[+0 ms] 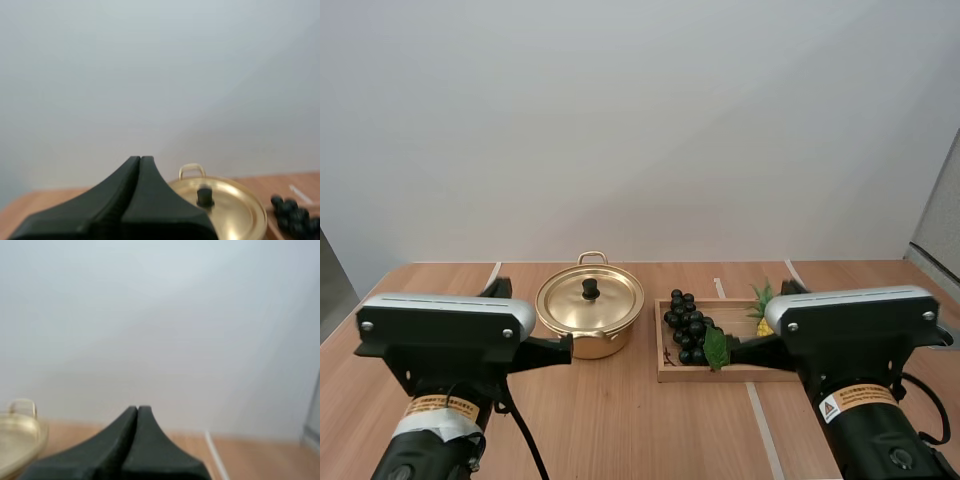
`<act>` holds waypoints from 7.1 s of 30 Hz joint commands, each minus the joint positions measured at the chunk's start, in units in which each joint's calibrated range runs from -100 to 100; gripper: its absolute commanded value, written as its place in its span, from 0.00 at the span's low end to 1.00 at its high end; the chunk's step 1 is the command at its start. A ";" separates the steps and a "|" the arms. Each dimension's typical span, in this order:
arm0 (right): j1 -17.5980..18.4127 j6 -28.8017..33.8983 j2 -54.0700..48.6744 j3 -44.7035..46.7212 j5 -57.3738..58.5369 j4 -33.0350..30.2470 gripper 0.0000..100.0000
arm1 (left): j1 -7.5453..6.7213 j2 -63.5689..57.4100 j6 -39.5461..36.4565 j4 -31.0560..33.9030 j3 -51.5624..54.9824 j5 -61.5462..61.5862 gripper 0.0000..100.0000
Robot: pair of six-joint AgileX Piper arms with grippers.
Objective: Open the pot, put the pineapple inside, and close it
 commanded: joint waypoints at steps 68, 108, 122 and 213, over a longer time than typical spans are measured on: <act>-0.29 -14.93 74.49 -99.34 119.85 0.88 0.00 | 4.20 76.88 24.98 -16.33 -92.91 112.34 0.00; -0.29 -16.60 74.49 -78.99 114.45 0.88 0.00 | 3.92 96.90 36.27 -31.94 -75.91 112.34 0.77; -0.29 -17.28 74.49 -78.99 114.08 3.44 0.00 | 1.33 100.55 37.45 -27.82 -74.70 97.74 0.77; -3.63 -15.62 80.80 -78.99 118.34 4.73 0.00 | 1.00 69.89 35.98 -23.60 -128.22 91.76 0.00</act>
